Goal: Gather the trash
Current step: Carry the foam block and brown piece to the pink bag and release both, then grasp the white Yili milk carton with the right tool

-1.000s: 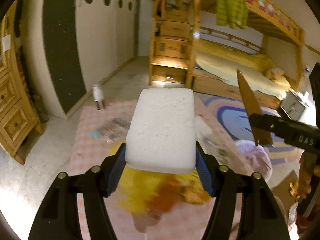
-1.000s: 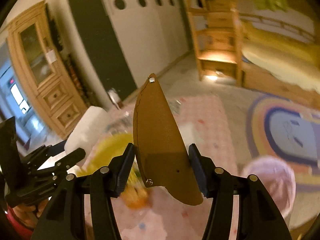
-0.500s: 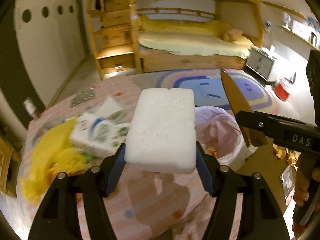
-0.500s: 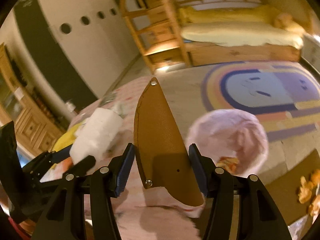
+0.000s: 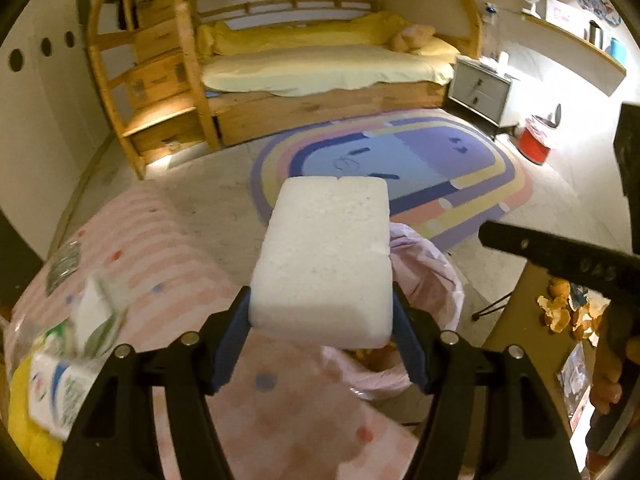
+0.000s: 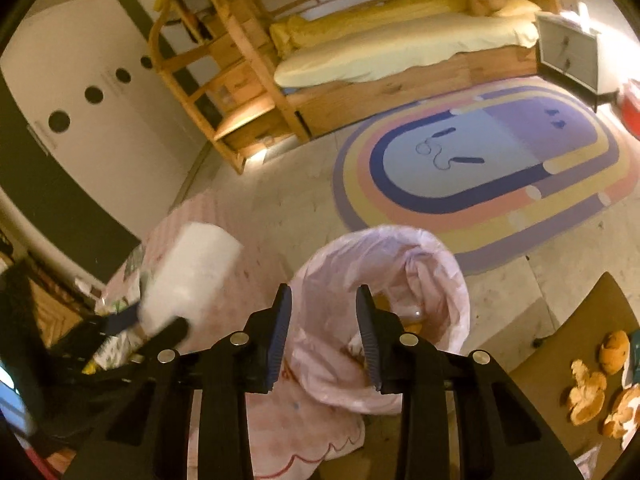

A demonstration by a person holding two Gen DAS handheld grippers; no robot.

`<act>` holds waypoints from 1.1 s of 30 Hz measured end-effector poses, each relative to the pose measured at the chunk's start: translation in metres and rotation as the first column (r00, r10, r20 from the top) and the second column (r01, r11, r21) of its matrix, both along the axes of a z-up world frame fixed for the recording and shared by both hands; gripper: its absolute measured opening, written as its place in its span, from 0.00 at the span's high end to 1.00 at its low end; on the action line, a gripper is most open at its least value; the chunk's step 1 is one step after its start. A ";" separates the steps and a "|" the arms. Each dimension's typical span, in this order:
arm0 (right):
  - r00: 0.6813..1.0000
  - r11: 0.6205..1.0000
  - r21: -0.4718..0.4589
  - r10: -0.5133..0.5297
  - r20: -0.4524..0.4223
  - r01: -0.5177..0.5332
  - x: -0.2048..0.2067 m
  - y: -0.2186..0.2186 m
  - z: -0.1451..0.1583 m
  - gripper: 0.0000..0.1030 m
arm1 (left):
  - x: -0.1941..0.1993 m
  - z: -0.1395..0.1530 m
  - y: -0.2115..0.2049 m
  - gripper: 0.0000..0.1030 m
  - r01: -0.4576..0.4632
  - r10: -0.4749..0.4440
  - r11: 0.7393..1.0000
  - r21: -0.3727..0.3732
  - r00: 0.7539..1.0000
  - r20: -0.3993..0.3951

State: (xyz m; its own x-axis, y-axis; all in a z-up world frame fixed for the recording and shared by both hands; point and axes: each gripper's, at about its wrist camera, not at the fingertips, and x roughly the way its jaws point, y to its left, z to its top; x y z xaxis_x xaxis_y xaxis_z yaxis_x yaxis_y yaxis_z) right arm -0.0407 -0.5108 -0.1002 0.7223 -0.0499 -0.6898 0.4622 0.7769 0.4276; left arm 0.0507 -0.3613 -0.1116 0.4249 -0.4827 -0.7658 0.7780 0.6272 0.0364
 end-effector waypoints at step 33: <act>0.928 0.919 -0.156 0.370 0.033 -0.361 0.004 0.182 0.067 0.41 | -0.039 0.061 0.251 0.14 -0.413 0.421 0.901 -0.132 0.906 0.042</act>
